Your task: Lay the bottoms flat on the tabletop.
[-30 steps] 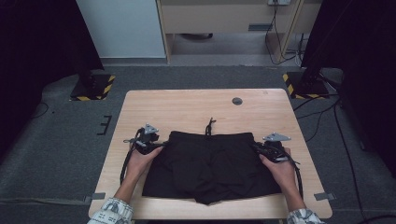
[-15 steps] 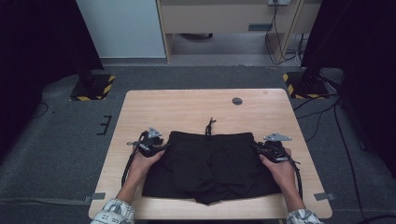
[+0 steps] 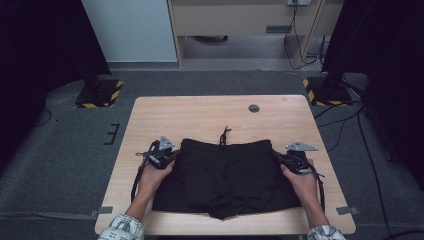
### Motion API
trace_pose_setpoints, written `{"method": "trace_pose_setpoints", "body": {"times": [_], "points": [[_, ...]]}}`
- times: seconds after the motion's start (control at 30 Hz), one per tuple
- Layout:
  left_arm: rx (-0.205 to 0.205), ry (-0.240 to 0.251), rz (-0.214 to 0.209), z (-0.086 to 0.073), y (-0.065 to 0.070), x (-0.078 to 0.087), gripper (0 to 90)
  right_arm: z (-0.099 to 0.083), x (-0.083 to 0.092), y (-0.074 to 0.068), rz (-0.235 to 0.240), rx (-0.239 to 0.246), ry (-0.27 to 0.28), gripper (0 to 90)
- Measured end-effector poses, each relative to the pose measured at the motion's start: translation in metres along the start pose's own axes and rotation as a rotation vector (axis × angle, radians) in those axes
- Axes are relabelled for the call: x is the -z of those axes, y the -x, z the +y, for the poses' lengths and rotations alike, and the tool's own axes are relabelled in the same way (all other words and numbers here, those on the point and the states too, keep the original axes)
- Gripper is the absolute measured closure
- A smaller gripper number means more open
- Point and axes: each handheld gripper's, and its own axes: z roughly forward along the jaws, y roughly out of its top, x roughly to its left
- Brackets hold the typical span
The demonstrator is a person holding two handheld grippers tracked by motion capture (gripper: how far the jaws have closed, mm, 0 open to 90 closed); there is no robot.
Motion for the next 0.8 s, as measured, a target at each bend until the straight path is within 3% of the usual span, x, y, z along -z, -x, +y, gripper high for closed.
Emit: {"method": "trace_pose_setpoints", "body": {"times": [0.03, 0.17, 0.6, 0.8], "points": [[-0.008, 0.024, 0.009, 0.004, 0.0, 0.004, 88.8, 0.004, 0.004, -0.002, 0.006, 0.012, 0.019, 89.0], [-0.02, 0.043, 0.015, 0.012, -0.001, 0.007, 88.8, 0.011, 0.011, -0.007, 0.017, 0.033, 0.036, 89.0], [-0.013, 0.037, 0.017, 0.043, -0.006, 0.013, 88.9, 0.032, 0.017, 0.002, 0.036, 0.018, 0.061, 89.0], [-0.014, 0.067, 0.026, 0.065, -0.007, 0.022, 89.0, 0.051, 0.024, 0.006, 0.036, 0.003, 0.089, 89.0]]}}
